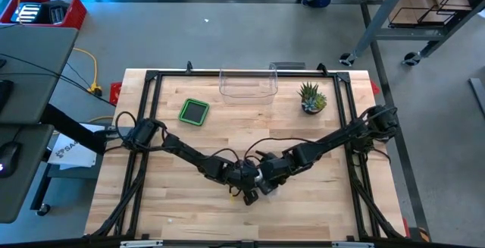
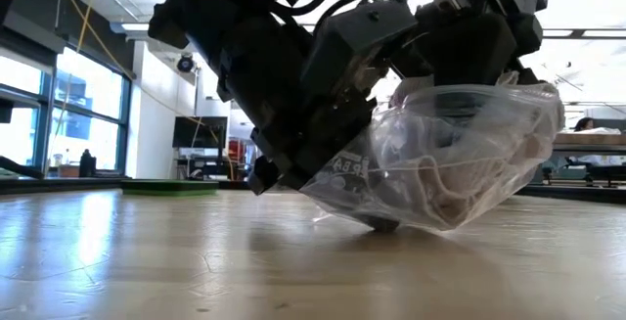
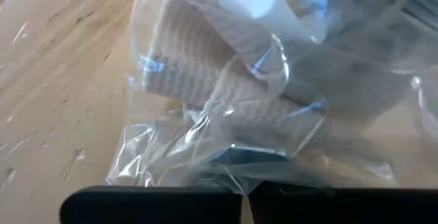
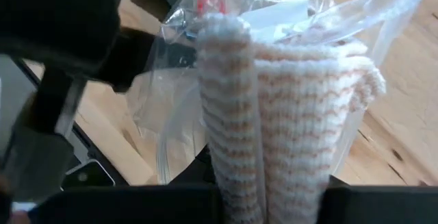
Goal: Roll bandage
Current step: Put the rolled bandage into the transparent zip bag
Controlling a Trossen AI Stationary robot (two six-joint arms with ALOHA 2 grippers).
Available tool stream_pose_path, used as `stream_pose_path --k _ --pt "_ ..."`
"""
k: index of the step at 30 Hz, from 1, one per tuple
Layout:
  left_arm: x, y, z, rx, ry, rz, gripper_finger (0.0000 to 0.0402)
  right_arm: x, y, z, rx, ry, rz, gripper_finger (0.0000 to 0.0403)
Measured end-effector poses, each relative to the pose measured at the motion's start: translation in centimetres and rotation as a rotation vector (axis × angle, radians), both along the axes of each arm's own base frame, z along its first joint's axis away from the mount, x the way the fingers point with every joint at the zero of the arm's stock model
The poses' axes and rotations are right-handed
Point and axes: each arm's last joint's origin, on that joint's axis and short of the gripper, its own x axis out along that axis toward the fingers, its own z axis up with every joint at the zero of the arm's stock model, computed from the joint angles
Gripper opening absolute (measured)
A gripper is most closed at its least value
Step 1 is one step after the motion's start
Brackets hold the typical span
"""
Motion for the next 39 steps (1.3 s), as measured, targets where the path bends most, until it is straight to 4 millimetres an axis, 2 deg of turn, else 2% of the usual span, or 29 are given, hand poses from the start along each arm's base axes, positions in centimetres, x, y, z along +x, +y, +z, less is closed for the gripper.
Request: stream_pose_path --k 7,12,16,22,27,32,39 --pt "-0.6 -0.6 0.3 -0.027 0.028 -0.007 0.0006 -0.4 0.5 0.0 -0.037 -0.012 0.104 0.0036" --pt "-1.2 -1.0 1.2 -0.027 -0.072 0.016 0.0006 -0.4 0.4 0.0 -0.095 -0.027 0.122 0.0036" --pt "-1.8 -0.6 0.5 -0.054 -0.043 0.013 0.0006 0.1 0.0 -1.1 -0.118 -0.024 0.130 0.0036" --pt "-2.4 -0.5 -0.6 -0.055 -0.031 0.030 0.0006 2.0 0.7 -3.3 -0.046 -0.116 0.187 0.0036" --pt "-2.4 -0.5 -0.8 -0.066 -0.005 -0.009 0.0006 1.8 0.7 -3.6 -0.049 -0.073 0.176 0.0036" --pt "-2.9 -0.2 1.0 -0.064 0.007 -0.061 0.0006 1.7 0.6 -4.0 -0.065 -0.047 0.174 0.0036" --pt "-5.4 0.5 3.8 0.010 0.157 -0.083 0.0006 1.7 0.5 -4.0 -0.074 -0.046 0.189 0.0036"
